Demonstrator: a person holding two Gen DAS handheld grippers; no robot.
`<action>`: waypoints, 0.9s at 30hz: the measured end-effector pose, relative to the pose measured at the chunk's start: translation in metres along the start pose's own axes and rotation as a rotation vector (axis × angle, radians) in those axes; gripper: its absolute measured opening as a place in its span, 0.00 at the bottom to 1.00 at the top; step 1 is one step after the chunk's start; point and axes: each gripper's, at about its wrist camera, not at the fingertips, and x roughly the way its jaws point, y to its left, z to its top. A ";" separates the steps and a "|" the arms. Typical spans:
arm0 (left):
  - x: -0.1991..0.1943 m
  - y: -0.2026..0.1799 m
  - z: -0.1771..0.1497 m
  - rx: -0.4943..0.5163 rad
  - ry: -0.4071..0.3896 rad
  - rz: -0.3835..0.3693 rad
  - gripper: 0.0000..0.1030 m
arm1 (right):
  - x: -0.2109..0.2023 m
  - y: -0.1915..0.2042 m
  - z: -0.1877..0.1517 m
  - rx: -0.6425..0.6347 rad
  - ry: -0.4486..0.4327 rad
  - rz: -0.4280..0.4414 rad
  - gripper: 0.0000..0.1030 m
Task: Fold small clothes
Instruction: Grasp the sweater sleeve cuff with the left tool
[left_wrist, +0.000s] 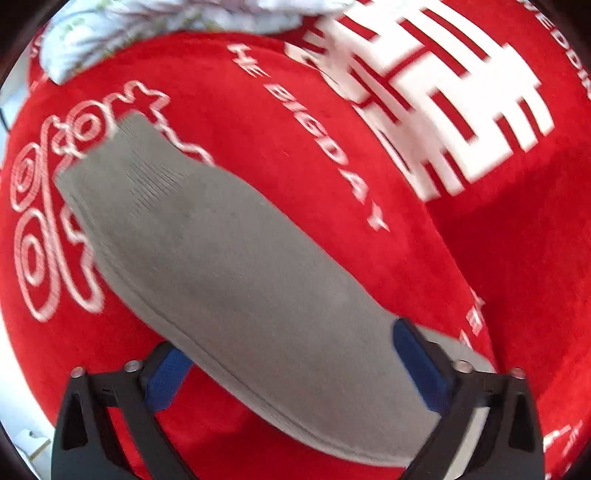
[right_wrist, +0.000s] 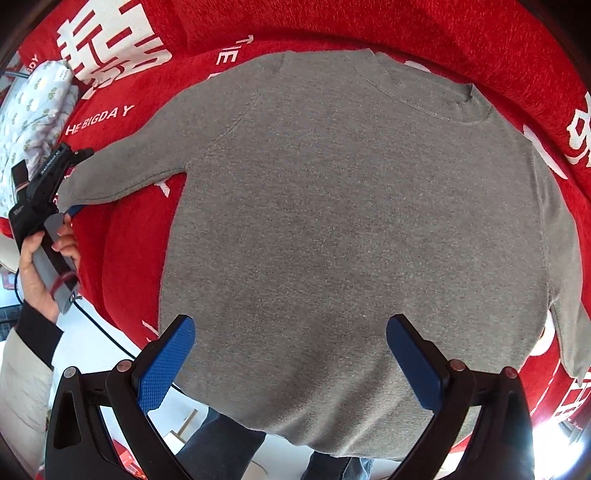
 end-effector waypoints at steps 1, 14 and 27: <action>0.001 0.003 0.003 -0.004 0.003 0.023 0.62 | 0.000 -0.001 -0.001 0.002 0.001 0.004 1.00; -0.089 -0.100 -0.027 0.362 -0.070 -0.265 0.05 | -0.019 -0.035 -0.011 0.092 -0.081 0.051 1.00; -0.043 -0.350 -0.260 1.039 0.152 -0.331 0.05 | -0.045 -0.179 -0.038 0.396 -0.210 0.008 1.00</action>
